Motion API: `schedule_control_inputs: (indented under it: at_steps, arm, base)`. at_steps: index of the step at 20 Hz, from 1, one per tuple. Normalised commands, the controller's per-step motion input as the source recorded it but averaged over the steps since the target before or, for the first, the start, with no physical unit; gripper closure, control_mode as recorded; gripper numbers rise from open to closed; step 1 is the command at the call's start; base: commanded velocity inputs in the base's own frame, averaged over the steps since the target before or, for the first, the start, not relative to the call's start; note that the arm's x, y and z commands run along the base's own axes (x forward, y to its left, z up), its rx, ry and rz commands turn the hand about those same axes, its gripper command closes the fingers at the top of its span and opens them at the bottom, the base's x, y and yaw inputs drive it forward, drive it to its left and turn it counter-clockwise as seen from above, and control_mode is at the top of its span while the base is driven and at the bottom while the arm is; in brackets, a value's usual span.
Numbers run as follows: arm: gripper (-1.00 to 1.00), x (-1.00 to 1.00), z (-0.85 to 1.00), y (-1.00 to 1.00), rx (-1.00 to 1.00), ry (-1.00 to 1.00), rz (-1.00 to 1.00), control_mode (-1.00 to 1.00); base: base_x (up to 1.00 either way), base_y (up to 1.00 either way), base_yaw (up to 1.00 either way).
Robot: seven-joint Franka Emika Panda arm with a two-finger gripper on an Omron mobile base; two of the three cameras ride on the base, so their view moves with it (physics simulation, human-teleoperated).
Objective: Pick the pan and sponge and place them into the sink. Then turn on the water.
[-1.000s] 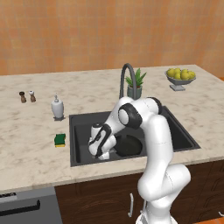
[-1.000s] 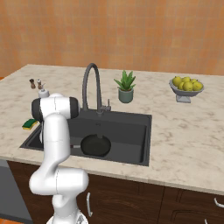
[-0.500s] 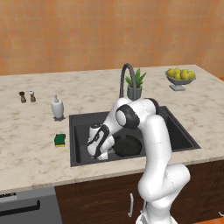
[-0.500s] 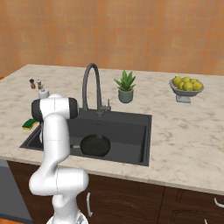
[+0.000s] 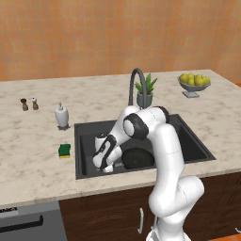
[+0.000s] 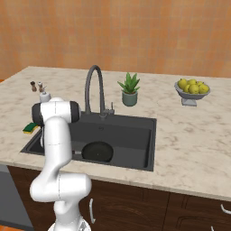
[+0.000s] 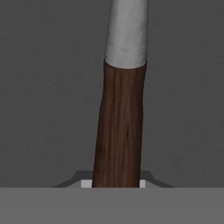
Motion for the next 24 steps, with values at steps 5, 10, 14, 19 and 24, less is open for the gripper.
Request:
schedule_control_inputs:
  at_steps: [5, 10, 14, 19, 24]
  arm:
    - [1.0, 0.01, -0.01, 0.0, 0.0, 0.0, -0.18, -1.0]
    - [-1.0, 0.0, 0.0, 0.0, 0.0, 0.0, 0.0, -1.0]
    - [-1.0, 0.25, 0.15, 0.01, 0.0, 0.0, 0.0, -1.0]
    - [-1.0, 0.05, 0.74, 0.0, 0.0, -0.04, 0.0, -1.0]
    - [-1.0, -0.19, 0.75, 0.0, 0.0, -0.06, 0.0, -1.0]
  base:
    - [0.0, 0.0, 0.0]
    - [0.0, 0.0, 0.0]
    - [0.0, 0.0, 0.0]
    - [0.0, 0.0, 0.0]
    - [0.0, 0.0, 0.0]
